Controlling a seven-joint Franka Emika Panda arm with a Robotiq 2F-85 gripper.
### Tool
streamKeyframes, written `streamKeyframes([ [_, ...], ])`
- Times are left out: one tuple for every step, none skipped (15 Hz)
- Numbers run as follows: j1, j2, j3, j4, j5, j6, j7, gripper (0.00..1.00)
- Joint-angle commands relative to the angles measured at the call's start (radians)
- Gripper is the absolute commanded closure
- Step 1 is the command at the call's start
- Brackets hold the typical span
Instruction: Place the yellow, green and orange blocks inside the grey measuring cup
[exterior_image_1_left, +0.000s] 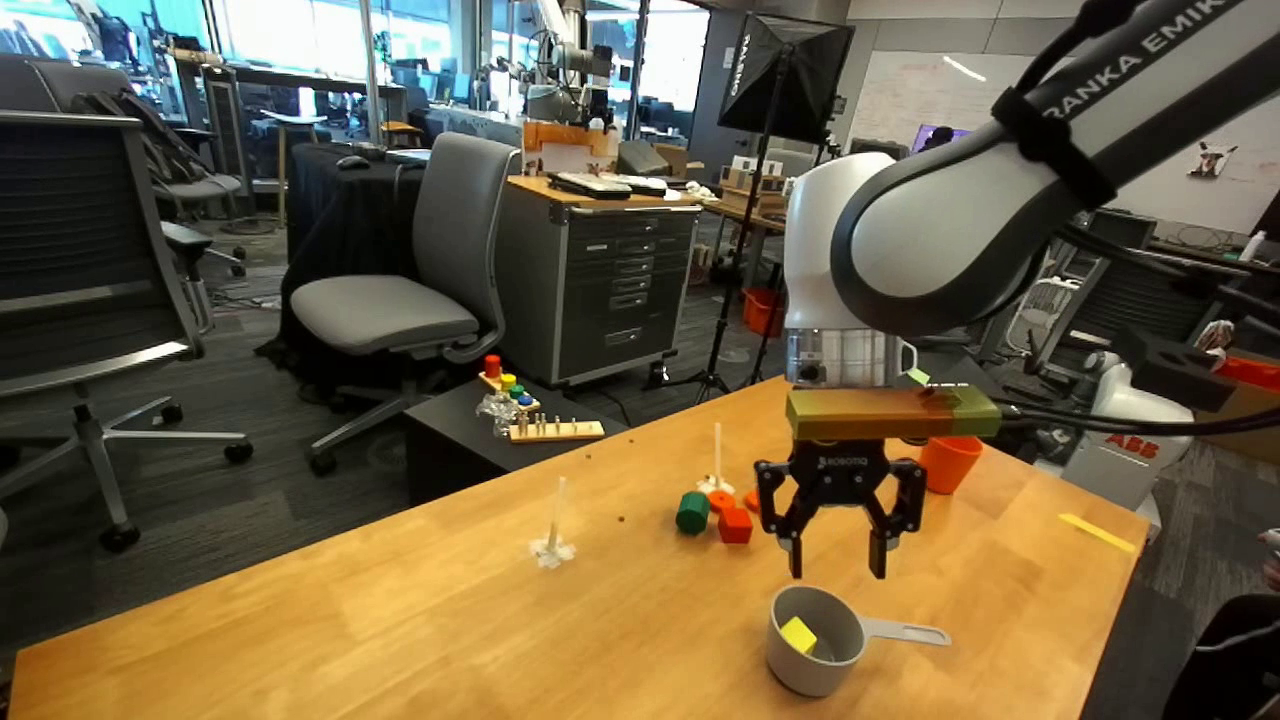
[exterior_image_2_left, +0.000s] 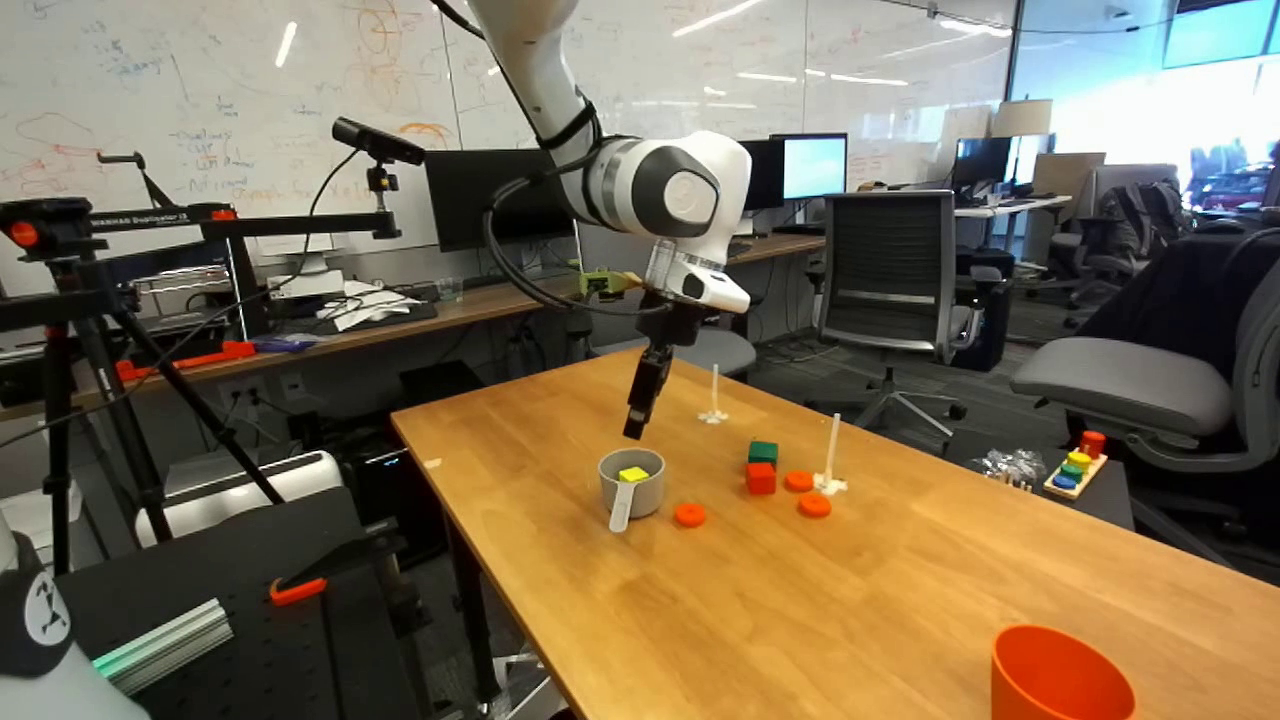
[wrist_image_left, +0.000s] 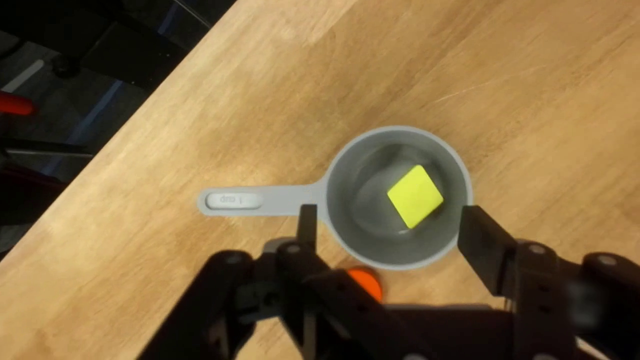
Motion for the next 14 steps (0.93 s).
streamKeyframes([
  [0.021, -0.007, -0.038, 0.092, -0.08, -0.022, 0.061, 0.0],
  [0.027, -0.006, -0.048, 0.122, -0.109, -0.02, 0.079, 0.0],
  [0.031, -0.001, -0.057, 0.151, -0.136, -0.019, 0.096, 0.0],
  [0.041, 0.007, -0.073, 0.19, -0.179, -0.024, 0.12, 0.0],
  [0.045, 0.015, -0.081, 0.222, -0.21, -0.029, 0.138, 0.0],
  [0.054, 0.027, -0.092, 0.262, -0.251, -0.037, 0.16, 0.0],
  [0.058, 0.038, -0.098, 0.292, -0.282, -0.033, 0.178, 0.0],
  [0.064, 0.063, -0.105, 0.337, -0.313, -0.037, 0.198, 0.0],
  [0.062, 0.089, -0.102, 0.377, -0.324, -0.038, 0.211, 0.0],
  [0.063, 0.117, -0.101, 0.416, -0.332, -0.037, 0.226, 0.0],
  [0.059, 0.148, -0.095, 0.455, -0.327, -0.034, 0.237, 0.0],
  [0.056, 0.18, -0.091, 0.49, -0.317, -0.03, 0.247, 0.0],
  [0.051, 0.216, -0.085, 0.534, -0.3, -0.036, 0.252, 0.0],
  [0.032, 0.254, -0.062, 0.579, -0.263, -0.057, 0.231, 0.0],
])
